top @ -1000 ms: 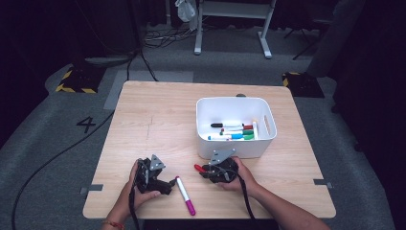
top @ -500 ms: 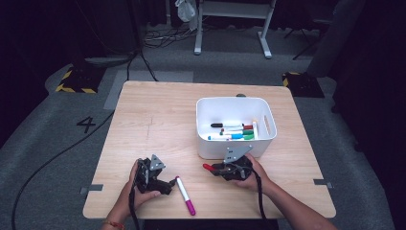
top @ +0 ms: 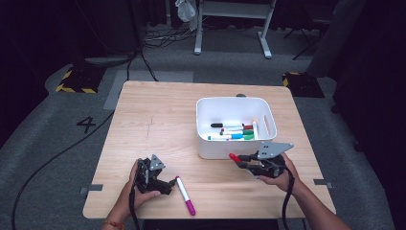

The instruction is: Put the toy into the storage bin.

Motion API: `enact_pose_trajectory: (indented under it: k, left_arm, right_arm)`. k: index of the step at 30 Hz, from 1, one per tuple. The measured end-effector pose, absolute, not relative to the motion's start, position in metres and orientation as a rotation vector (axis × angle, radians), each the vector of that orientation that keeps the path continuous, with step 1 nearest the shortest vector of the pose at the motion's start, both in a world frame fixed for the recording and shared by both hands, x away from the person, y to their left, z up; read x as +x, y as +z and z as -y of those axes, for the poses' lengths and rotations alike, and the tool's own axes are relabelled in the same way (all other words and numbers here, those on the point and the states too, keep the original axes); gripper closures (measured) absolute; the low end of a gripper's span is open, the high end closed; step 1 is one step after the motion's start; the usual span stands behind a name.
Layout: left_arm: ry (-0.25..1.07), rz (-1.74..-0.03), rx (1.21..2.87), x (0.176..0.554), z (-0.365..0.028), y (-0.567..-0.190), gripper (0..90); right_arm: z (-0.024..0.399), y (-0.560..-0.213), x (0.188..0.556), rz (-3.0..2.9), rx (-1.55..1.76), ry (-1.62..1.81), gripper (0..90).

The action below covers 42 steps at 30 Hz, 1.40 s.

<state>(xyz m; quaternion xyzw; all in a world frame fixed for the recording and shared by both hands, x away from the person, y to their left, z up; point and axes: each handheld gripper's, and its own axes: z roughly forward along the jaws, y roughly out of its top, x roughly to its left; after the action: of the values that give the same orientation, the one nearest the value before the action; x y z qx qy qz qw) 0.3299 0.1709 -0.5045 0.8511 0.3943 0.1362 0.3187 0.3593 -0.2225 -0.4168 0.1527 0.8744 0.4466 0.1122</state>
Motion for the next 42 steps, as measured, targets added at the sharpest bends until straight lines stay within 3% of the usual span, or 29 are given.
enact_pose_trajectory:
  k: [11,26,34,42]
  left_arm:
    - [0.357,-1.038,2.237,0.330,-0.171,-0.505,0.0]
    - [0.357,-1.038,2.237,0.330,-0.171,-0.505,0.0]
    - [0.358,-1.038,2.236,0.330,-0.171,-0.505,0.0]
    - [0.358,-1.038,2.236,0.330,-0.171,-0.505,0.0]
  right_arm:
    - [0.261,-0.357,0.367,-2.466,0.451,1.309,75.3]
    - [0.264,-0.296,0.398,-2.422,0.433,1.276,75.3]
    - [0.249,-0.284,0.420,-2.420,0.402,1.229,75.3]
    - [0.230,-0.302,0.446,-2.485,0.361,1.132,75.3]
